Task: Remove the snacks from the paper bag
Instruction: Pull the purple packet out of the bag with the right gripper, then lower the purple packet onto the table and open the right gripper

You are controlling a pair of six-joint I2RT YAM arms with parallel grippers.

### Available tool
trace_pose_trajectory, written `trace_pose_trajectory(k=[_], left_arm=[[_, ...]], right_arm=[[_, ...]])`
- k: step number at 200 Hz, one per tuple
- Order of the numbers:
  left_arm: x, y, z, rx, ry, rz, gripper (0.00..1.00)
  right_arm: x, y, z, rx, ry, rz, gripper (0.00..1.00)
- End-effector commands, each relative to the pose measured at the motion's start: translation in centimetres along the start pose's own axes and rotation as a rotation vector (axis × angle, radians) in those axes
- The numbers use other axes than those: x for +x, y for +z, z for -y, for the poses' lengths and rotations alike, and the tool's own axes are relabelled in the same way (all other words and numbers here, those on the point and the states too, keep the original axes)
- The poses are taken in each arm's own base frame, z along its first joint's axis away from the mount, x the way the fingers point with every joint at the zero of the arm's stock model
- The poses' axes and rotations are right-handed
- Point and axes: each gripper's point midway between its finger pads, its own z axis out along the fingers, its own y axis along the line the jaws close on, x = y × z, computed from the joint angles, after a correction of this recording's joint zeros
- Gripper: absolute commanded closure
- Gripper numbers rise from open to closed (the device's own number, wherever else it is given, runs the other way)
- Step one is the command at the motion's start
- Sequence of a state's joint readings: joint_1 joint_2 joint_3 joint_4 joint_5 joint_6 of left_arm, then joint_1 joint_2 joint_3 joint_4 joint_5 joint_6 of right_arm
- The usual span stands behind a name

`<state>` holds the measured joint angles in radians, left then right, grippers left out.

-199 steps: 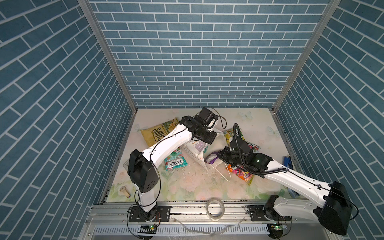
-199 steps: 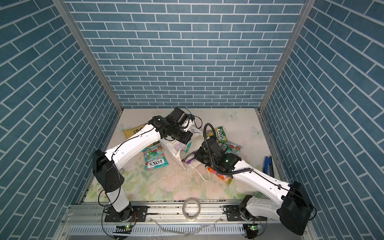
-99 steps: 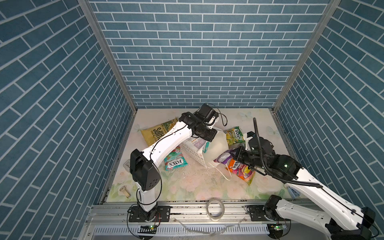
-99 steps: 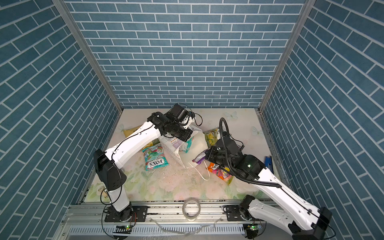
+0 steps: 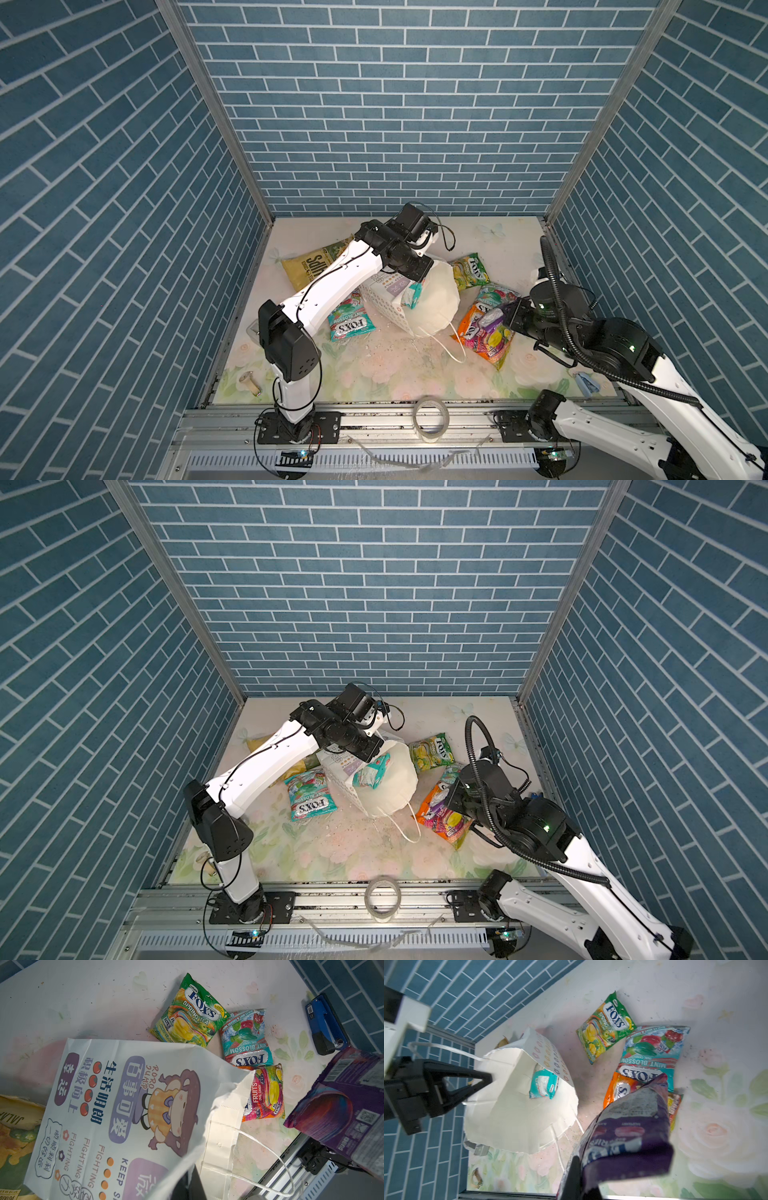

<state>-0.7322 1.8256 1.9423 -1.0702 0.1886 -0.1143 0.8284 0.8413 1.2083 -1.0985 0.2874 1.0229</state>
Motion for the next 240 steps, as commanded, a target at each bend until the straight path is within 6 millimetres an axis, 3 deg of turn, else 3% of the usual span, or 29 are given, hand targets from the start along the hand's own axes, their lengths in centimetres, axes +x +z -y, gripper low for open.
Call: trace_pose_trajectory(k=[1, 24, 50, 106, 137, 167, 212, 240], left_arm=[[0.3, -1.0, 0.1, 0.007, 0.021, 0.001, 1.00], [0.5, -1.0, -0.1, 0.005, 0.022, -0.007, 1.00], [0.5, -0.9, -0.2, 0.011, 0.021, -0.009, 1.00], [0.2, -1.2, -0.2, 0.014, 0.018, 0.003, 1.00], [0.1, -1.4, -0.3, 0.007, 0.016, 0.006, 1.00], [-0.1, -1.6, -0.4, 0.002, 0.013, 0.013, 1.00], [-0.2, -1.4, -0.4, 0.004, 0.010, 0.010, 1.00], [-0.4, -1.5, -0.4, 0.004, 0.009, 0.014, 1.00]], right_arm=[[-0.4, -1.0, 2.7, 0.136, -0.021, 0.015, 1.00], [0.5, -0.3, 3.5, 0.188, -0.026, -0.029, 1.00], [2.6, 2.0, 2.6, 0.159, -0.021, -0.119, 1.00], [6.0, 8.2, -3.0, -0.024, -0.037, -0.298, 1.00], [7.0, 9.9, -5.7, -0.122, -0.039, -0.352, 1.00], [8.3, 10.5, -4.1, -0.117, 0.012, -0.389, 1.00], [13.0, 11.7, 1.5, -0.059, 0.167, -0.487, 1.00], [14.5, 11.3, 3.9, -0.018, 0.224, -0.496, 1.00]])
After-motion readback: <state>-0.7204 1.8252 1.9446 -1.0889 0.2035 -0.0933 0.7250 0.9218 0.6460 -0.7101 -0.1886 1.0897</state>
